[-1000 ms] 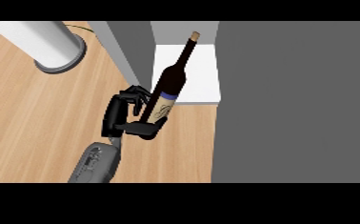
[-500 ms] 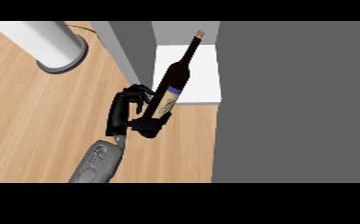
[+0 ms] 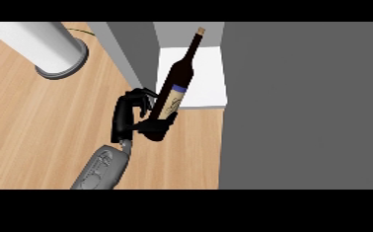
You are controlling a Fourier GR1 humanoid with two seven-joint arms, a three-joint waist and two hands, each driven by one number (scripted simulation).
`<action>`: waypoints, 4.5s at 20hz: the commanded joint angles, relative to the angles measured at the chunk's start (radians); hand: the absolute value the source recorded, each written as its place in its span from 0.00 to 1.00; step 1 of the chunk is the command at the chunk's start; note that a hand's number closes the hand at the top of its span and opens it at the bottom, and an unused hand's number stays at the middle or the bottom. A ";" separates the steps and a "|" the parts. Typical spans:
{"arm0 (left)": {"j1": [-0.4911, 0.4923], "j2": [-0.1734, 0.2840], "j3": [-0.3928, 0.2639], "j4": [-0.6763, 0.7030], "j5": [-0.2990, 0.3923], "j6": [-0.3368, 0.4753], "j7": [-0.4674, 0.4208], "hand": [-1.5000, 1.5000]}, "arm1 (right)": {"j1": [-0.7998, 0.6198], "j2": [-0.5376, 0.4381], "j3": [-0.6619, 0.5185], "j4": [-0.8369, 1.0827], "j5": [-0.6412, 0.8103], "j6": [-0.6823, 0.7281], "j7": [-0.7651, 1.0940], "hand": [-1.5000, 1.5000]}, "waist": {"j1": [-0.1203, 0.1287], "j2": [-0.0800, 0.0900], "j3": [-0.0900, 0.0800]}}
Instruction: Pick up the wine, place it into the cabinet and close the cabinet
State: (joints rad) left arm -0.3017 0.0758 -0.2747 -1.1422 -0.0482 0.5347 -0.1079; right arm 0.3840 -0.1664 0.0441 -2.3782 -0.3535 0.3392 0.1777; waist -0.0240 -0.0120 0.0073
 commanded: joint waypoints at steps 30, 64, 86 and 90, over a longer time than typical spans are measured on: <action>-0.412 -0.058 0.042 0.421 0.018 0.162 0.113 1.00 | 0.024 -0.026 -0.014 -0.058 -0.118 0.036 0.003 0.00 | -0.068 0.037 -0.011; -0.822 -0.076 -0.202 0.932 -0.067 0.369 0.241 1.00 | 0.020 -0.040 0.006 -0.021 -0.129 0.085 -0.040 0.00 | -0.110 0.049 -0.008; -0.793 -0.076 -0.145 0.886 0.010 0.360 0.123 0.00 | 0.060 -0.044 0.011 -0.024 -0.156 0.098 -0.061 0.00 | -0.089 0.044 -0.011; -0.789 -0.076 -0.097 0.854 0.060 0.354 0.051 0.00 | 0.059 -0.063 0.013 -0.050 -0.158 0.097 -0.038 0.00 | -0.083 0.043 -0.011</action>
State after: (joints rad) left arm -1.0852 0.0000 -0.4105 -0.2536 -0.0282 0.9039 0.0030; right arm 0.4223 -0.2222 0.0534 -2.3445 -0.4579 0.4553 0.0942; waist -0.1188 0.0345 -0.0034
